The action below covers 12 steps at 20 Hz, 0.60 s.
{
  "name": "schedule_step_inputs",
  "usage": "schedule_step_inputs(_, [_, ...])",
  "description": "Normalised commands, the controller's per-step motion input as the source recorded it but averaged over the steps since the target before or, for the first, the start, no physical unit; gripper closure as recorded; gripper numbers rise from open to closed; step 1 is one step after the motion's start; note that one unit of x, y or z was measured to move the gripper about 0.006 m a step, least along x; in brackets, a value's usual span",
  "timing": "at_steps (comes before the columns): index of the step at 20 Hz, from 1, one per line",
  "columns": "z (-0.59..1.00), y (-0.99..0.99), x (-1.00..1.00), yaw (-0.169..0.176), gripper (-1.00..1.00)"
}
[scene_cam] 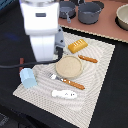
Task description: Interact with the objects in diverse but meaningful ways.
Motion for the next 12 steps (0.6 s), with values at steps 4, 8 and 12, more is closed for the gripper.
schedule_step_inputs(4, [-0.11,-0.15,-0.57,0.000,-1.00])
schedule_step_inputs(8, [-0.26,-0.16,-0.65,0.007,-1.00])
schedule_step_inputs(12, [-0.40,-0.15,-0.65,0.020,-1.00])
